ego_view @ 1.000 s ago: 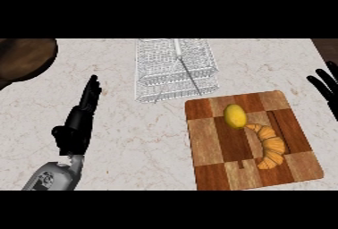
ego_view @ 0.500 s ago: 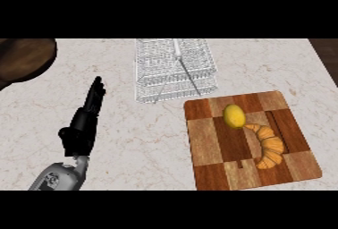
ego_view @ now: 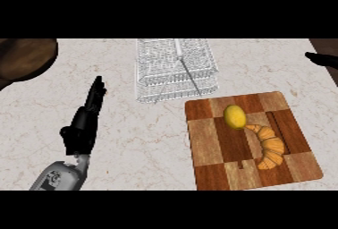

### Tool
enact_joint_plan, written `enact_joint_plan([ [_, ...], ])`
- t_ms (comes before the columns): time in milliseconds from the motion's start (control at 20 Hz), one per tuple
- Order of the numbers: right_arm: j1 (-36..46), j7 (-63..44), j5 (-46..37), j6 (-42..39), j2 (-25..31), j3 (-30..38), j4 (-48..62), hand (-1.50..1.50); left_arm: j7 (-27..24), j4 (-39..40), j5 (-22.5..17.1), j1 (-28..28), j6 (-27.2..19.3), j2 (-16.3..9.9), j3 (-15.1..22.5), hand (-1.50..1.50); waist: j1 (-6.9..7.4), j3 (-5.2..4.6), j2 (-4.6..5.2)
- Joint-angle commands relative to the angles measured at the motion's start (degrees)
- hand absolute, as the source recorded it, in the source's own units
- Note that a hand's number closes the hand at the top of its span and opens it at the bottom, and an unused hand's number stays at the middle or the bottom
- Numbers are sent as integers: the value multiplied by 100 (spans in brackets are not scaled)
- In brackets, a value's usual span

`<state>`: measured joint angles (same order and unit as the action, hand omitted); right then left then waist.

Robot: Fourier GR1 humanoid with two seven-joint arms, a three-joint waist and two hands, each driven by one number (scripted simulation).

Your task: Pick the lemon from the cutting board and place it in the tiered basket

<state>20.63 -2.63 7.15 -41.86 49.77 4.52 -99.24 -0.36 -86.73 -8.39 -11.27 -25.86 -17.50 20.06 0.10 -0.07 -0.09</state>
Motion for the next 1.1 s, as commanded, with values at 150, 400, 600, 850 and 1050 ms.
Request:
enact_joint_plan([
  [150,39,-1200,98,-253,-253,-49,-878,-150,-9,-14,229,168,167,161,-205,0,-24,4,-2],
  [400,420,-1550,-656,-191,-807,-768,-730,-150,304,45,495,-148,127,385,-172,0,13,5,10],
  [600,307,-1914,-974,-354,-989,-1102,-878,-150,-91,217,645,56,85,646,-121,0,6,3,13],
  [850,107,-1727,-975,-989,-731,-500,-705,-150,334,-541,671,420,401,328,-326,0,12,7,3],
  [1050,275,-1433,-1728,-901,-985,-535,-455,-150,80,-337,750,454,441,495,-531,0,29,8,12],
])
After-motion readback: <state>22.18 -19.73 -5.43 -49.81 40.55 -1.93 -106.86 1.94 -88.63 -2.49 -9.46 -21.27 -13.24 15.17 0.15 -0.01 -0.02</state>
